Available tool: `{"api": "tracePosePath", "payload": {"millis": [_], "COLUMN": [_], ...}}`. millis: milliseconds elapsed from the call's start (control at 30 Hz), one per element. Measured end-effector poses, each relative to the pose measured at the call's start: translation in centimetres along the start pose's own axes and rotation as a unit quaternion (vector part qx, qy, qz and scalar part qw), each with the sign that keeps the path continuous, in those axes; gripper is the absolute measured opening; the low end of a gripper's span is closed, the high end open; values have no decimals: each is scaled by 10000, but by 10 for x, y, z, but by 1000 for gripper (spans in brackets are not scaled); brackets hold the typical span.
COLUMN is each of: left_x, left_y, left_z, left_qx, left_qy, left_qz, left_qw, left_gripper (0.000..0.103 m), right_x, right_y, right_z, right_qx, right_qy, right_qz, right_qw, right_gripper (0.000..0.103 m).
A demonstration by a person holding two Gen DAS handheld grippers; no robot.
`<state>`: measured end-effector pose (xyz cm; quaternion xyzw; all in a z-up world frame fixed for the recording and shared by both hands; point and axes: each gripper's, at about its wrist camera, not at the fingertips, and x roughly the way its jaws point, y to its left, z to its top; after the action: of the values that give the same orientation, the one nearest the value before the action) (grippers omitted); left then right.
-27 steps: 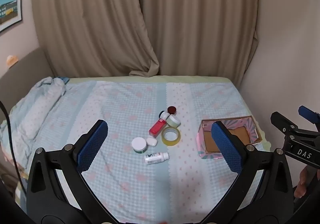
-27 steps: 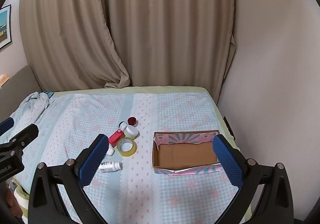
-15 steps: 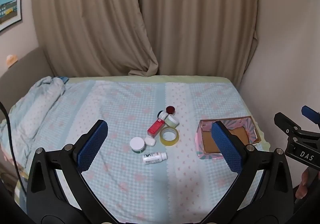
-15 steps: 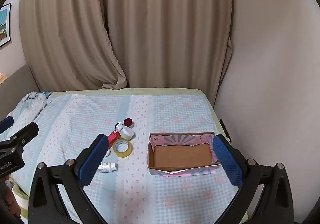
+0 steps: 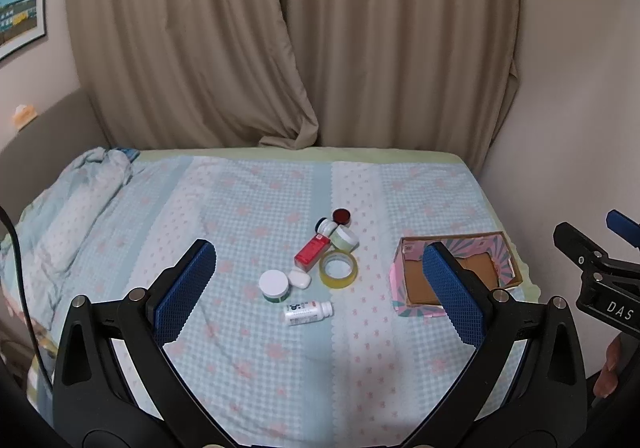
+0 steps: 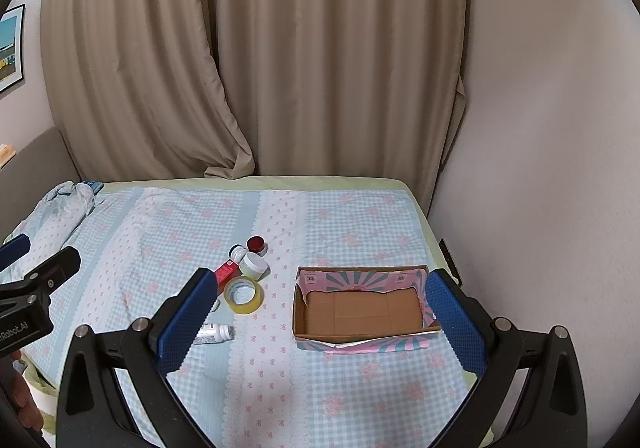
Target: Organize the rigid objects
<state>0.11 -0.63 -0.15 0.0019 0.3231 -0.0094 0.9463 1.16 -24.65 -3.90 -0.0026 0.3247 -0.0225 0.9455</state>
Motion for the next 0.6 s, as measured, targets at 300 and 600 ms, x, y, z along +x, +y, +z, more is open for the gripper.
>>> {"api": "tracePosePath", "payload": {"millis": [300, 600], "left_x": [-2, 0], "left_y": [3, 2], "left_z": [-3, 0], "left_qx": [-11, -5], "left_qy": [-19, -22], "left_qz": [24, 63], "left_qw": [10000, 10000], "left_gripper": [102, 102], "right_x": [3, 3], "right_y": [-2, -2], "right_z": [2, 1], "right_qx": [19, 27], "right_qy": [-10, -19], "right_qz": [33, 62], "right_qw": [10000, 10000], "right_gripper": [103, 103]}}
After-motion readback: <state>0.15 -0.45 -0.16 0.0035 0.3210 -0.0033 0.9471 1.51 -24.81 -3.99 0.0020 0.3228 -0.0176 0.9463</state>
